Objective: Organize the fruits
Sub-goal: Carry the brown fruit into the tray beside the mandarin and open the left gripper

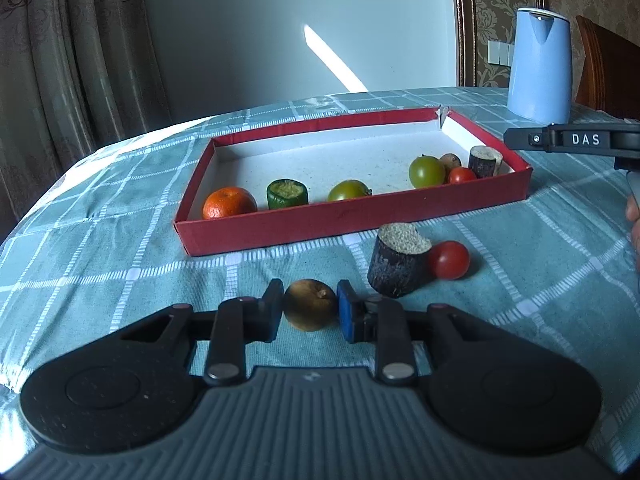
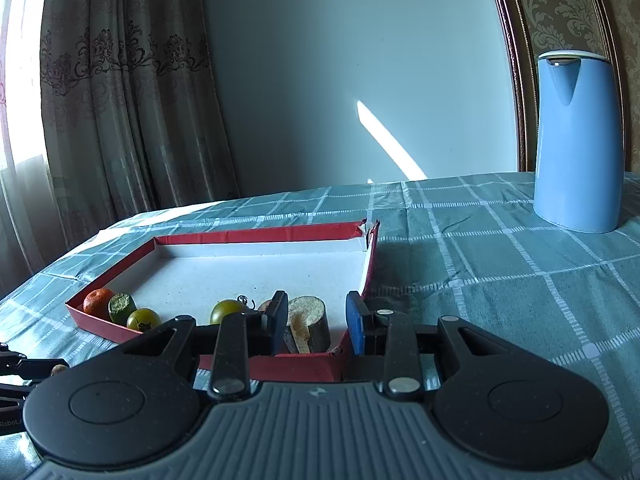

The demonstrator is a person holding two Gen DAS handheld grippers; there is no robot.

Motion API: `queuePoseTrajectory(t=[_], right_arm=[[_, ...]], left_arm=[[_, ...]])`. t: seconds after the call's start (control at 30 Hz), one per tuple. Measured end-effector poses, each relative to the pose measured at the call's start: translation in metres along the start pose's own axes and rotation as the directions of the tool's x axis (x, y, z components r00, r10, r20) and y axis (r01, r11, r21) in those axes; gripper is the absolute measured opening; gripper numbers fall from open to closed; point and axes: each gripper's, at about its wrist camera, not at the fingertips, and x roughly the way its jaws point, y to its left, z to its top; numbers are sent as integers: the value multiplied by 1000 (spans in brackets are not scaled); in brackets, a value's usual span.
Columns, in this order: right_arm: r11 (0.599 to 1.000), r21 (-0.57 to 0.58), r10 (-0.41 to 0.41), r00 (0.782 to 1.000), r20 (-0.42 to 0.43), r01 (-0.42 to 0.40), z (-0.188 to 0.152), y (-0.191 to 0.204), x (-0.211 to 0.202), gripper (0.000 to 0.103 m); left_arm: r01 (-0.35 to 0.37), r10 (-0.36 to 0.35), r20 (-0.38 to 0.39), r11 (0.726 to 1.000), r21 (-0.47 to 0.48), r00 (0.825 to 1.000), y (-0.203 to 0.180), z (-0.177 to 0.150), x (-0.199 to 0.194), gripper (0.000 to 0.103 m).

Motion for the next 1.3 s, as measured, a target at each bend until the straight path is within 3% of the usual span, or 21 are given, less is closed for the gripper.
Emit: queuePoseTrajectory(t=[0.27,0.6,0.9,1.3], right_arm=[[1000,-1,-1,1000,1,1,0,1,0,30],[1000,-2,5,1000,1,-5,-1,2,1,30],[1000,-19,11,1000,-1,-11,-2,6,1,30],[999,-33,32,999,-8,-32,-3,11,2,30]], left_arm=[[-111,116,72,991,-68,991,2,17,-1,26],[-236,251,44,946,-223,967,36,38,22,26],[-260,277,40,934,-245,960,51,57,40,26],[-236,252,34,940,-247,967,49,73,61,26]])
